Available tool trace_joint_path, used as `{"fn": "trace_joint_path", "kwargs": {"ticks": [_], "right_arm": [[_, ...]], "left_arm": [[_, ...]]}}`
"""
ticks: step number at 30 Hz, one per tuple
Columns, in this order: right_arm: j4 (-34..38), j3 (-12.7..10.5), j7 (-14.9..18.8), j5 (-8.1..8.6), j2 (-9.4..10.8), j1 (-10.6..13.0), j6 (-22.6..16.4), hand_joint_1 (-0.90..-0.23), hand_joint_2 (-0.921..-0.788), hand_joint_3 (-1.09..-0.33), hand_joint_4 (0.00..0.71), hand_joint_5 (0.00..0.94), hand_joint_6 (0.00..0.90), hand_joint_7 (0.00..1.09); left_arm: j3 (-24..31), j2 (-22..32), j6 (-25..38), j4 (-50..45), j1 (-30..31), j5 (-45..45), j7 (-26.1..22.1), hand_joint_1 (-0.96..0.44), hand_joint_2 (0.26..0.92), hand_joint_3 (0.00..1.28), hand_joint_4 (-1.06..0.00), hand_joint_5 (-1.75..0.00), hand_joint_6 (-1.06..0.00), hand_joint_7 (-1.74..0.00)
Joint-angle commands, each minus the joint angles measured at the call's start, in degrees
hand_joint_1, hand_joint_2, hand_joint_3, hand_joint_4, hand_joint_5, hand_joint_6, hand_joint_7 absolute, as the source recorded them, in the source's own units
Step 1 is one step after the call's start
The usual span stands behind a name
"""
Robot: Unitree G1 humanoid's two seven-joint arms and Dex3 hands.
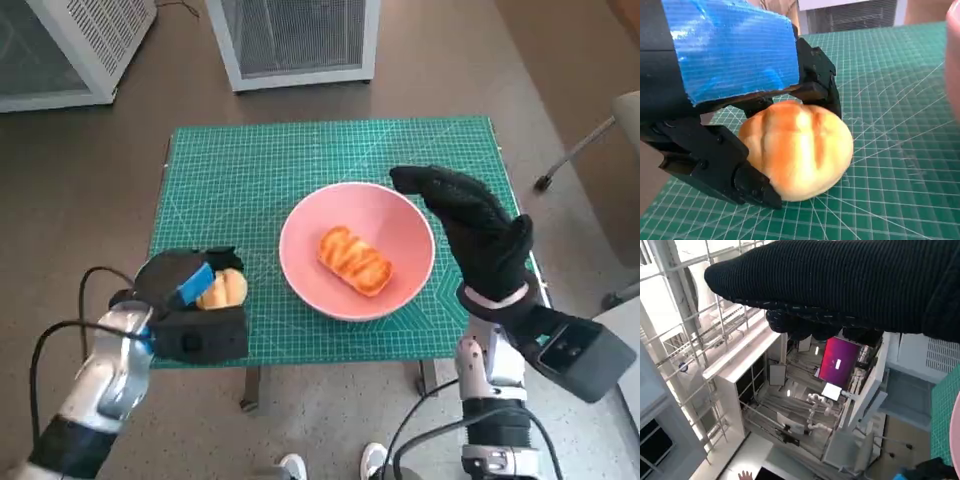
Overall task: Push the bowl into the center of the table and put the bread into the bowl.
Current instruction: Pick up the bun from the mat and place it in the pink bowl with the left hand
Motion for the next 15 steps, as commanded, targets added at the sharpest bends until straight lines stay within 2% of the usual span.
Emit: {"fn": "trace_joint_path", "kwargs": {"ticks": [1,7,14,15], "right_arm": [[0.1,0.27,-0.17,-0.52,0.15,0.86,0.83,-0.586,-0.921,-0.669,0.275,0.071,-0.001,0.72],[0.46,0.3,-0.2,-0.6,0.15,0.48,0.84,-0.589,-0.921,-0.669,0.273,0.076,-0.001,0.72],[1.25,0.16,0.11,-0.49,0.09,0.0,0.64,-0.587,-0.921,-0.669,0.27,0.083,-0.001,0.72],[1.37,0.15,0.17,-0.44,0.12,-0.07,0.63,-0.586,-0.921,-0.669,0.27,0.084,-0.001,0.72]], "left_arm": [[3.64,1.22,0.83,-7.24,0.01,-0.98,-1.64,0.0,0.867,0.15,-0.72,-1.13,-0.63,-1.18],[6.68,0.4,1.29,-12.78,-1.81,-2.46,-2.77,0.0,0.904,0.06,-0.75,-1.1,-0.67,-1.14],[6.86,-1.27,0.69,-14.27,-6.74,-2.97,-2.51,0.0,0.905,0.03,-0.78,-1.03,-0.69,-1.14],[6.44,-1.65,0.36,-14.05,-7.79,-2.76,-2.22,0.0,0.91,0.04,-0.76,-1.05,-0.67,-1.16]]}}
